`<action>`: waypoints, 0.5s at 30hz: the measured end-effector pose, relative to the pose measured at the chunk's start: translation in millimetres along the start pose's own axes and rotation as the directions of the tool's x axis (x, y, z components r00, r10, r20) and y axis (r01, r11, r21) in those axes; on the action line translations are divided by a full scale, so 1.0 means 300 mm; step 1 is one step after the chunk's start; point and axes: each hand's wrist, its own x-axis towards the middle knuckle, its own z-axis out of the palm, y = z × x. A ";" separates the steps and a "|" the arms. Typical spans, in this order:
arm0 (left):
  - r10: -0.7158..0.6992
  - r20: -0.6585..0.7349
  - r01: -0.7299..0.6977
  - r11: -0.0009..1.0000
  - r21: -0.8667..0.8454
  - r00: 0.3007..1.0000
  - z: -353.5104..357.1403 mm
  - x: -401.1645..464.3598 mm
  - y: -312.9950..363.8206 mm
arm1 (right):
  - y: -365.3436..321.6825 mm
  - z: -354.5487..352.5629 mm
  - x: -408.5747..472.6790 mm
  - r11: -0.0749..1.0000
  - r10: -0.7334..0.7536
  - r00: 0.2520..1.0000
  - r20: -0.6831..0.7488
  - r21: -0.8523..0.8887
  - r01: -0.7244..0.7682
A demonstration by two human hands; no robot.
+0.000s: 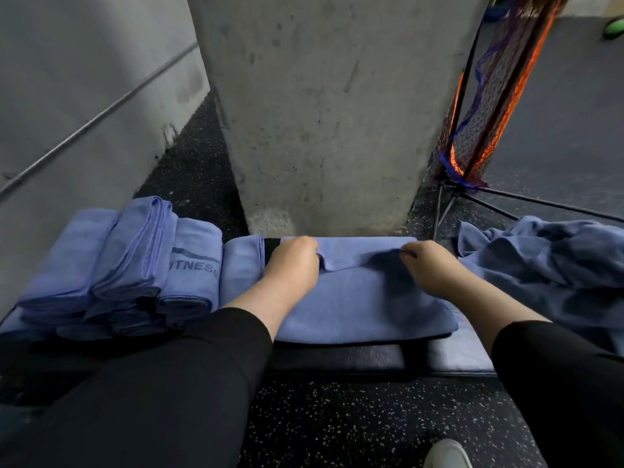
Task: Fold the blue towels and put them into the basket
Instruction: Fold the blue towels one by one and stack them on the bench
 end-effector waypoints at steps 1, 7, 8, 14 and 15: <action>0.012 0.042 -0.013 1.000 0.016 0.999 0.019 0.007 0.004 | 0.000 0.004 0.001 1.000 -0.005 1.000 0.003 -0.014 0.005; 0.060 0.149 -0.081 0.987 0.139 0.987 0.039 -0.014 0.019 | 0.001 -0.018 -0.049 0.992 0.004 0.998 0.069 -0.126 0.004; 0.074 0.168 -0.101 0.983 0.154 0.983 0.033 -0.033 0.022 | 0.007 -0.027 -0.065 0.993 0.013 0.995 0.101 -0.115 -0.001; 0.143 0.309 -0.216 0.952 0.217 0.940 -0.007 -0.172 0.032 | 0.044 -0.082 -0.184 0.991 0.032 0.957 0.288 -0.132 0.007; 0.144 0.316 -0.218 0.953 0.212 0.938 -0.011 -0.204 0.033 | 0.043 -0.092 -0.214 0.993 0.027 0.945 0.327 -0.118 0.013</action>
